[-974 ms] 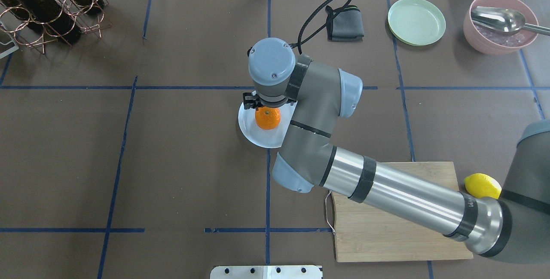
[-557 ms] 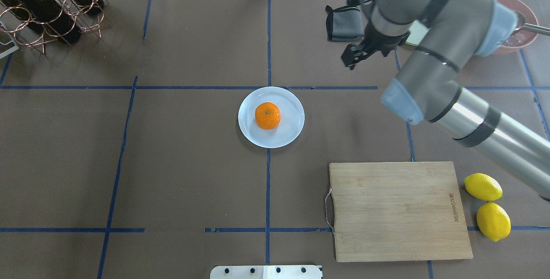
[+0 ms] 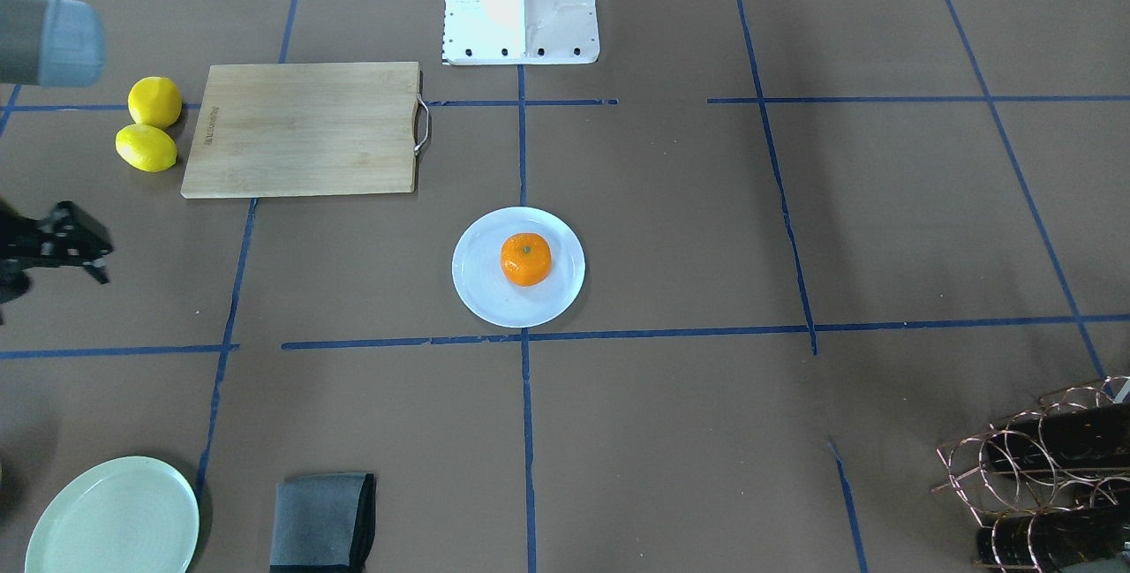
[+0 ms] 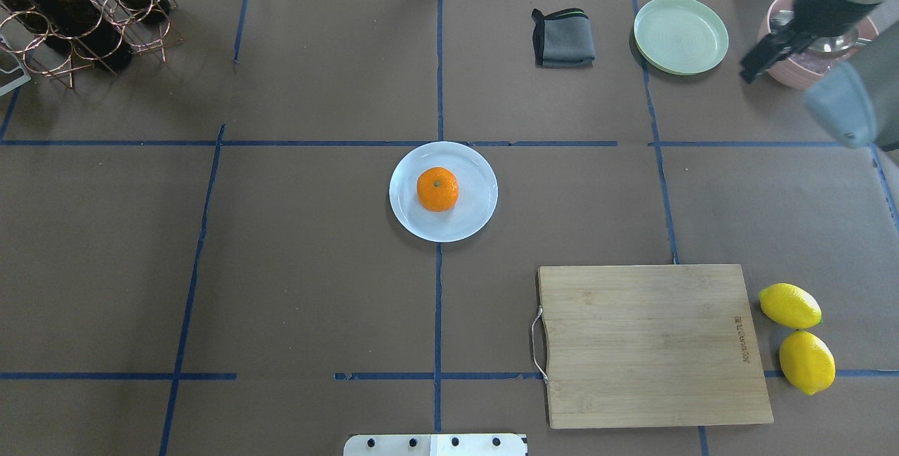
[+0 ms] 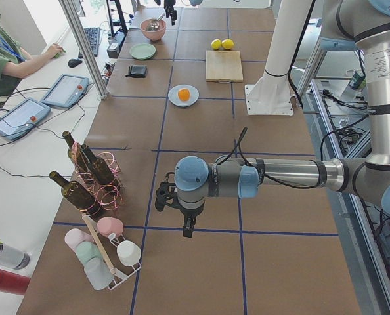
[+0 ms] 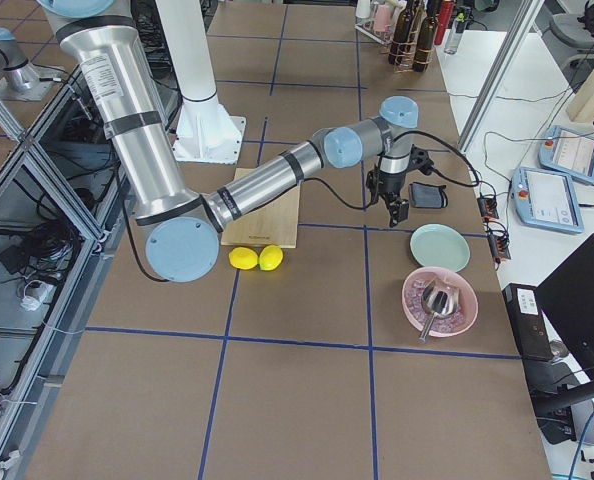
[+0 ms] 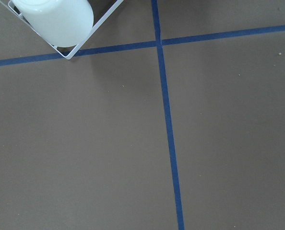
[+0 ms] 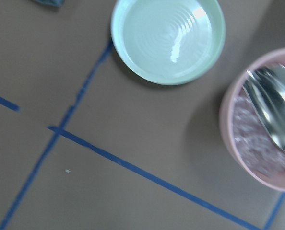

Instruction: Pick orange to plate

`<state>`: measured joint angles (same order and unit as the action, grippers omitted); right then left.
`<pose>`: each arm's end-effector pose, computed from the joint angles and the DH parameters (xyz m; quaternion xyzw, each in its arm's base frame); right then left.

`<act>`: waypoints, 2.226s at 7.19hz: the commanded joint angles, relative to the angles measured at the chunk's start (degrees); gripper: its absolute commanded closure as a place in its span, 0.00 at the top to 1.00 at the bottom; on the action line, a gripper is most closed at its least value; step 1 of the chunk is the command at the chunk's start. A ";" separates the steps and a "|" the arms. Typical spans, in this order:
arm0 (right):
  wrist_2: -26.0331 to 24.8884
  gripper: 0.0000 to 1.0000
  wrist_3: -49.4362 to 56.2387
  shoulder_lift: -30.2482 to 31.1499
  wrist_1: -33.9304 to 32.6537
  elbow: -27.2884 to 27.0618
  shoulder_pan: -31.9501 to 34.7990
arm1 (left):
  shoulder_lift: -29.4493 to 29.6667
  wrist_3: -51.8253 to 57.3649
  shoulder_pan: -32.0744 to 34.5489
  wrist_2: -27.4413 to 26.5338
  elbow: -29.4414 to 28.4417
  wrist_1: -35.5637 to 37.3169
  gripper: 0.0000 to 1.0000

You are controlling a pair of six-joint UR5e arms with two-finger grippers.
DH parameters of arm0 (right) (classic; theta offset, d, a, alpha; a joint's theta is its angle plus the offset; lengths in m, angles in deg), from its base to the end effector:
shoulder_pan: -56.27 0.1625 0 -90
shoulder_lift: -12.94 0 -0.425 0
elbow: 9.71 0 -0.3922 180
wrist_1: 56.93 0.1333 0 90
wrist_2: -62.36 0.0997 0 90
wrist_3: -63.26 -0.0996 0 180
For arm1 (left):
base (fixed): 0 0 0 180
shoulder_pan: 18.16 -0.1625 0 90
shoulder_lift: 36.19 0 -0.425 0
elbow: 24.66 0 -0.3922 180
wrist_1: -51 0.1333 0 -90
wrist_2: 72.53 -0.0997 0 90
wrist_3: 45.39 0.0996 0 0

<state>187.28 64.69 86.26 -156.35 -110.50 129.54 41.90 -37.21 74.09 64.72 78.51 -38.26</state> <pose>-0.0968 -0.5870 0.4355 0.1089 -0.3136 -0.1952 0.9229 -0.0760 -0.4020 0.6364 0.0406 0.3987 0.0492 0.9149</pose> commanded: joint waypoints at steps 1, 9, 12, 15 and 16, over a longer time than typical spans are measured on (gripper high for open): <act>2.94 1.00 2.34 10.57 0.18 -0.36 8.53 | 0.05 0.17 -0.05 0.47 0.54 -0.20 1.00; 3.23 1.00 1.64 23.10 8.89 2.97 11.29 | -0.04 0.78 -0.05 0.48 1.33 -0.12 1.00; 3.14 1.00 2.16 23.71 8.97 2.71 11.20 | -0.04 0.78 -0.05 0.48 1.33 -0.12 1.00; 3.49 1.00 2.17 24.32 8.97 3.33 11.20 | -0.04 0.78 -0.14 0.48 1.24 -0.12 1.00; 3.58 1.00 2.17 24.41 8.97 3.33 11.20 | -0.04 0.78 -0.05 0.48 1.24 -0.12 1.00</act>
<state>190.71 66.85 110.47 -147.37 -107.25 140.74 41.86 -36.43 74.01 65.20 79.76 -38.35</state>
